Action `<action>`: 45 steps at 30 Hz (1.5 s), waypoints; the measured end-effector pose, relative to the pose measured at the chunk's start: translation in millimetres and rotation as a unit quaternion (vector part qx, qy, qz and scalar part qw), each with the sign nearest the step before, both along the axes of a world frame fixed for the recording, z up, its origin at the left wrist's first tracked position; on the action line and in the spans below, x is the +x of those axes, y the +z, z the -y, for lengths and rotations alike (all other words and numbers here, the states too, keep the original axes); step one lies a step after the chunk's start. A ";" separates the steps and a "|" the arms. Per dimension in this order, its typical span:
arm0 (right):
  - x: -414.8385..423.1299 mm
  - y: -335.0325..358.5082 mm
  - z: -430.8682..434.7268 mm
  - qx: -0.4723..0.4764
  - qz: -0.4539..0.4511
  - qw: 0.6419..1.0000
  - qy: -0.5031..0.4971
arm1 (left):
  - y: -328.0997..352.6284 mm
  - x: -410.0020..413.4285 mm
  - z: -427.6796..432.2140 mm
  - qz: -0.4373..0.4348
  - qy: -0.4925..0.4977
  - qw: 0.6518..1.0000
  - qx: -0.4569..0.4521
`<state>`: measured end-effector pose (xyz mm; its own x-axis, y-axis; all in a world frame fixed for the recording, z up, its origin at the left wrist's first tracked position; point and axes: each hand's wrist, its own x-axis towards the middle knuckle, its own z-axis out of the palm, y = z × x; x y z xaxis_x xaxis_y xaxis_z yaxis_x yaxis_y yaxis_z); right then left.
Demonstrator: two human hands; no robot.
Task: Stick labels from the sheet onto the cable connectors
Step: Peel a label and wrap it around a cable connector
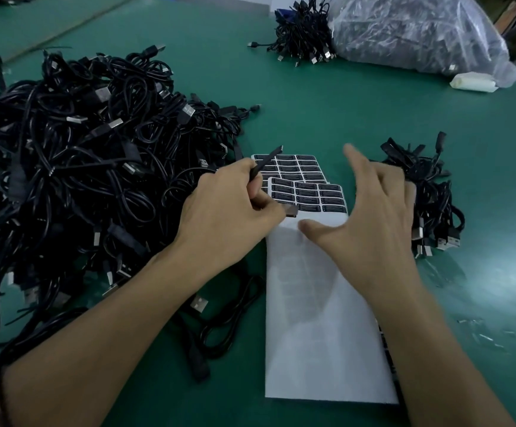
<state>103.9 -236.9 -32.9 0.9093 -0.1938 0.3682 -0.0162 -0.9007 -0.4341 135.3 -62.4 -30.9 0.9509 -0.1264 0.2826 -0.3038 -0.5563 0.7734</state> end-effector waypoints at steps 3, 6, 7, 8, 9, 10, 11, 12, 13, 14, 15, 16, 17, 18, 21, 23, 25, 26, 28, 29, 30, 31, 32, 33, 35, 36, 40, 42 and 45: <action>-1.4 0.9 -7.1 -0.017 0.061 0.994 0.090 | 4.1 0.0 0.3 -0.039 -0.016 0.999 -0.014; -1.2 -4.4 -18.1 -0.013 0.091 0.986 0.137 | 3.3 0.6 1.0 -0.045 -0.013 0.999 -0.026; -0.8 -6.3 -20.9 -0.009 0.097 0.986 0.133 | 3.1 0.2 1.1 -0.043 -0.009 0.999 -0.028; -0.6 -7.6 -22.6 -0.005 0.104 0.987 0.124 | 3.3 0.1 1.1 -0.041 -0.006 0.999 -0.030; -0.5 -8.3 -23.6 0.001 0.110 0.987 0.114 | 3.6 0.1 1.0 -0.039 -0.005 0.999 -0.033; -0.1 -9.0 -23.8 0.010 0.114 0.987 0.109 | 4.0 0.4 0.8 -0.039 -0.003 0.999 -0.037; 0.1 -9.2 -23.6 0.017 0.114 0.988 0.107 | 4.5 0.9 0.7 -0.040 -0.002 0.998 -0.040; 0.0 -9.4 -23.5 0.022 0.113 0.987 0.108 | 4.7 1.2 1.0 -0.041 0.000 0.998 -0.041; -0.3 -9.1 -23.5 0.027 0.111 0.987 0.109 | 4.6 1.4 1.2 -0.042 0.001 0.998 -0.042; -0.6 -8.7 -23.5 0.035 0.106 0.988 0.111 | 4.4 1.5 1.2 -0.041 0.002 0.998 -0.042; -0.9 -8.2 -23.3 0.046 0.097 0.988 0.113 | 3.8 1.6 1.1 -0.040 0.001 0.998 -0.044; -1.1 -7.6 -23.2 0.060 0.088 0.988 0.115 | 3.1 2.0 1.1 -0.037 0.000 0.998 -0.048; -1.4 -6.8 -22.7 0.081 0.082 0.986 0.118 | 2.5 2.4 1.1 -0.035 0.000 0.998 -0.054; -1.1 -6.0 -21.5 0.117 0.079 0.983 0.120 | 1.9 2.8 1.1 -0.034 0.001 0.998 -0.061; 1.5 0.2 -17.1 0.309 0.057 0.938 0.143 | 3.1 2.2 0.4 -0.038 -0.010 0.996 -0.079; 1.4 5.7 -15.4 0.430 0.039 0.885 0.173 | 4.7 0.3 -0.2 -0.044 -0.029 0.995 -0.080; 1.2 8.0 -14.5 0.487 0.023 0.854 0.180 | 6.1 -1.1 -1.0 -0.044 -0.044 0.994 -0.089; 1.5 8.2 -14.9 0.499 0.016 0.848 0.178 | 6.7 -1.1 -1.5 -0.043 -0.050 0.993 -0.098; 2.2 6.7 -15.9 0.510 0.009 0.843 0.170 | 7.4 -0.9 -2.5 -0.041 -0.063 0.991 -0.114; 2.4 6.1 -16.3 0.512 0.006 0.843 0.167 | 7.7 -0.9 -2.7 -0.039 -0.069 0.990 -0.119; 2.3 6.2 -17.0 0.513 0.003 0.842 0.164 | 7.9 -1.1 -2.8 -0.037 -0.073 0.989 -0.121; 2.4 5.9 -16.8 0.512 0.004 0.843 0.163 | 7.9 -1.2 -2.7 -0.034 -0.075 0.989 -0.123; 2.5 5.7 -16.5 0.510 0.006 0.845 0.163 | 7.9 -1.2 -2.6 -0.031 -0.077 0.989 -0.125; 2.4 5.6 -16.2 0.507 0.009 0.847 0.161 | 7.3 -1.1 -2.4 -0.030 -0.077 0.988 -0.129; 1.8 6.4 -16.7 0.495 0.018 0.855 0.156 | 6.1 0.1 -2.0 -0.030 -0.076 0.988 -0.131; 1.3 6.4 -17.3 0.483 0.022 0.861 0.157 | 5.7 0.6 -2.0 -0.030 -0.076 0.988 -0.130; -0.8 6.3 -19.8 0.447 0.027 0.882 0.147 | 5.5 1.2 -2.4 -0.028 -0.078 0.989 -0.126; -0.8 5.3 -19.4 0.437 0.021 0.890 0.129 | 6.0 0.8 -2.5 -0.025 -0.077 0.989 -0.124; 0.0 3.0 -16.6 0.424 0.007 0.901 0.095 | 6.8 0.0 -1.9 -0.024 -0.079 0.989 -0.125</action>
<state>103.9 -220.3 -29.9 0.9521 -0.2520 0.1733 0.1147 -0.2311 -0.9662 135.3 -60.5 -24.1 0.9378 -0.2063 0.2793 -0.3318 -0.2950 0.8960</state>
